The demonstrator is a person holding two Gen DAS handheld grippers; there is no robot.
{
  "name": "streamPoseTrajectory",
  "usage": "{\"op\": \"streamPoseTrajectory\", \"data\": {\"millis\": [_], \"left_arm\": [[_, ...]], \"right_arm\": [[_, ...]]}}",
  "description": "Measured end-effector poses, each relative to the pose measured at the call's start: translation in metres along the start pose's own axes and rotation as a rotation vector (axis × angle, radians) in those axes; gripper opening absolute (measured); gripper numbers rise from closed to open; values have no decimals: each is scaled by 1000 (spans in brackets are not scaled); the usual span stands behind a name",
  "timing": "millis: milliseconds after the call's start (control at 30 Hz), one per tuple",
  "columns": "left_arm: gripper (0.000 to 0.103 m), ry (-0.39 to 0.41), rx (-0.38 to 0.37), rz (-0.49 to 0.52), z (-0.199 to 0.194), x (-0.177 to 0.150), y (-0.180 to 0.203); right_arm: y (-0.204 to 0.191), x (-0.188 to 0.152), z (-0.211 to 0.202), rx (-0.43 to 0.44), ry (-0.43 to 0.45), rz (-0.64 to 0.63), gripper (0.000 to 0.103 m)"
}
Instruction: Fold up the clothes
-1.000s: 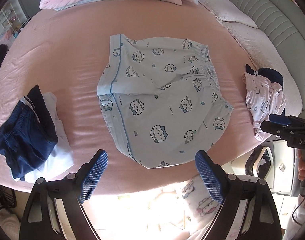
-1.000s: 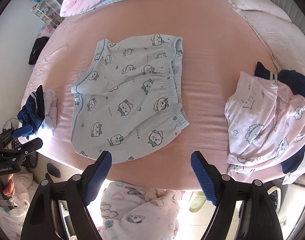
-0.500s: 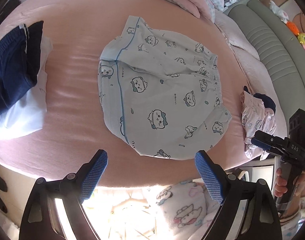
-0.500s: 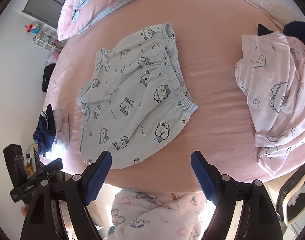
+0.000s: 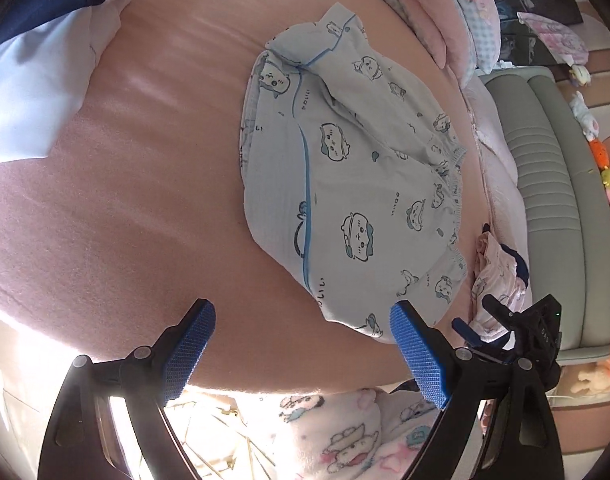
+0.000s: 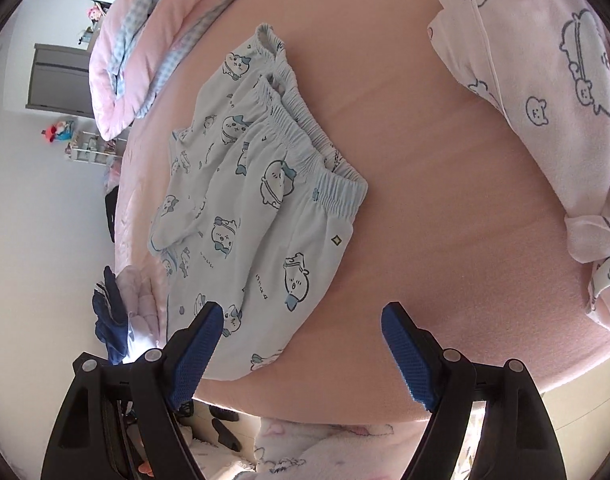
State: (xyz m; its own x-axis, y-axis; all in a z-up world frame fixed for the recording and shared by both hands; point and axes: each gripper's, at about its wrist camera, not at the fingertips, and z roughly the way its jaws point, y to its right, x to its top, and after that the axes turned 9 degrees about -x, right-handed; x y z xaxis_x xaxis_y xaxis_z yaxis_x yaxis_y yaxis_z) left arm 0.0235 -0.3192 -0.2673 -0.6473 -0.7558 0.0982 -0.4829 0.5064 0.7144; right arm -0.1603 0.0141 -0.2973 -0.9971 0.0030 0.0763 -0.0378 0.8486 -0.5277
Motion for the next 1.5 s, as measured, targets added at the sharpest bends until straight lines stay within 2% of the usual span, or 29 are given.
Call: {"op": "streamPoseTrajectory", "data": {"millis": [133,433,600,733,933,1067,1200,1300,1367,1400,1433,1467,1500], "left_arm": [[90,21,-101,-51,-1,2,-8],[90,49,-167,-114,11,1,-22],[95,70,-259,-173,10,3,-32],[102,83,-304,-192,15,10,-32],[103,76,-272,-142,26,20,-16],[103,59,-282,-124,35,26,-9],[103,62,-338,-154,39,31,-12],[103,72,-385,-185,42,31,-17],[103,79,-416,-205,43,32,-20],[103,79,-425,-208,44,31,-20],[103,70,-422,-196,44,30,-19],[103,57,-416,-180,45,30,-17],[103,46,-410,-168,46,29,-15]], "right_arm": [[7,2,8,94,20,68,81],[19,5,24,201,50,170,81],[34,-2,24,288,99,245,81],[34,3,28,331,81,245,81],[18,14,37,364,37,151,81],[11,21,43,359,13,126,81],[11,30,45,374,3,148,81],[22,38,53,408,-18,249,81],[33,38,54,443,-8,326,76],[36,37,56,431,-9,330,71],[40,35,57,418,-10,334,55],[44,33,60,381,-10,319,31],[48,30,62,344,-10,304,18]]}}
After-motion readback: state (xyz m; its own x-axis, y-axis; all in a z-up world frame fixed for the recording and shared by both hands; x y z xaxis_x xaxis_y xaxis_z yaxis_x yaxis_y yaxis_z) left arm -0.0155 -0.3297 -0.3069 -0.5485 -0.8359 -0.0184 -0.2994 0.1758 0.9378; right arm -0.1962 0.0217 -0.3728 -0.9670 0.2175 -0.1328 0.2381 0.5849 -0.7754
